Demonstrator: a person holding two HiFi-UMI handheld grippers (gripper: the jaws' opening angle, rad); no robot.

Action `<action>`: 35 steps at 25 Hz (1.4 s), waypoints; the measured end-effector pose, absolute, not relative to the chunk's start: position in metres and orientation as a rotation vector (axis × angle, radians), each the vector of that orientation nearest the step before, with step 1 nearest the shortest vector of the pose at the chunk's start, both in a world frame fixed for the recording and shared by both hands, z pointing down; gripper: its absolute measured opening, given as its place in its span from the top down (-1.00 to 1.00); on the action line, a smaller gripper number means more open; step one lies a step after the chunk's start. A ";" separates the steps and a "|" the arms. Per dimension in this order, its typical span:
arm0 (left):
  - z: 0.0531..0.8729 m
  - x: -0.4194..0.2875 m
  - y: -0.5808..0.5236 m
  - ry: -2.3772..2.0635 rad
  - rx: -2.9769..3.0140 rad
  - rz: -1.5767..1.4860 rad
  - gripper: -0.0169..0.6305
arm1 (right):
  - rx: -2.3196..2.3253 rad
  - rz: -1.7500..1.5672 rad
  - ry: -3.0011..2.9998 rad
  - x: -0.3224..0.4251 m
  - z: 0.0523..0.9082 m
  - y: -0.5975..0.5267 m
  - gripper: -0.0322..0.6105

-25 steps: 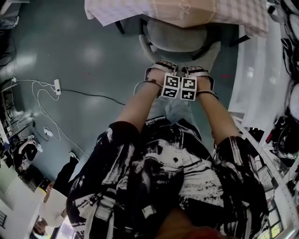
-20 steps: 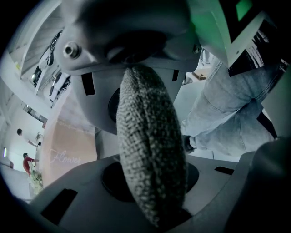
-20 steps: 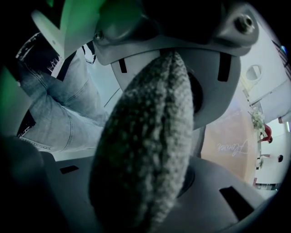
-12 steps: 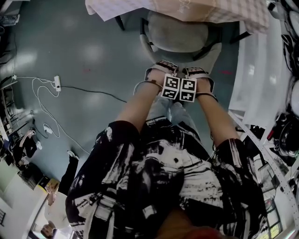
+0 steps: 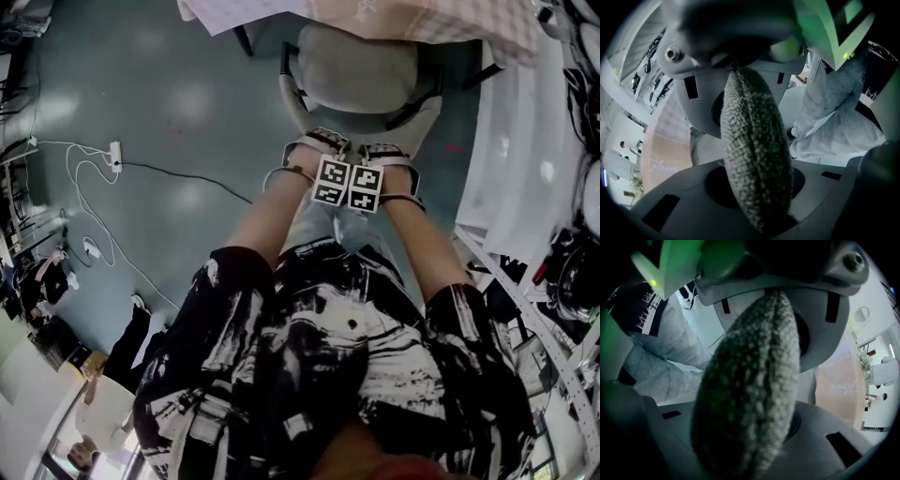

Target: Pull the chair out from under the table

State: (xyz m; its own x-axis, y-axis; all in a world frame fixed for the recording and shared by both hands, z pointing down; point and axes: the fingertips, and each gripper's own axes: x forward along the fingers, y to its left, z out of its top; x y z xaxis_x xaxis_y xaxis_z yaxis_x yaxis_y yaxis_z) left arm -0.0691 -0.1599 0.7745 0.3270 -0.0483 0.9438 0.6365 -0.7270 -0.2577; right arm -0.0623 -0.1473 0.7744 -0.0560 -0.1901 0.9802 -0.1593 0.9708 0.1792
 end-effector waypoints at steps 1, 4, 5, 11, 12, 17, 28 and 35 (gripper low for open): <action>0.775 -0.070 -0.154 -0.515 -1.983 -1.441 0.65 | 0.269 -0.025 -1.634 -0.063 0.775 -0.142 0.53; 0.774 -0.070 -0.141 -0.510 -1.988 -1.445 0.65 | 0.262 -0.030 -1.633 -0.064 0.774 -0.129 0.53; 0.774 -0.072 -0.136 -0.510 -1.990 -1.447 0.65 | 0.259 -0.030 -1.633 -0.065 0.774 -0.124 0.53; 0.773 -0.080 -0.107 -0.515 -1.992 -1.453 0.65 | 0.255 -0.026 -1.636 -0.073 0.773 -0.094 0.53; 0.773 -0.083 -0.101 -0.516 -1.994 -1.454 0.65 | 0.252 -0.024 -1.636 -0.075 0.773 -0.089 0.53; 0.774 -0.095 -0.075 -0.517 -2.002 -1.455 0.65 | 0.244 -0.017 -1.636 -0.088 0.774 -0.062 0.53; 0.772 -0.123 -0.039 -0.551 -1.979 -1.427 0.65 | 0.283 0.011 -1.633 -0.117 0.772 -0.027 0.53; 0.771 -0.134 -0.028 -0.566 -1.962 -1.412 0.65 | 0.308 0.028 -1.632 -0.129 0.772 -0.015 0.53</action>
State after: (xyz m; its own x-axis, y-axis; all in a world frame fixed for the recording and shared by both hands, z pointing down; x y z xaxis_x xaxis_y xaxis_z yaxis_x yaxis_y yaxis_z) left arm -0.1338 -0.0281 0.7713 0.3280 -0.0258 0.9443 0.6707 -0.6976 -0.2520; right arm -0.1288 -0.0148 0.7716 -0.0525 -0.1821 0.9819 -0.2157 0.9621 0.1669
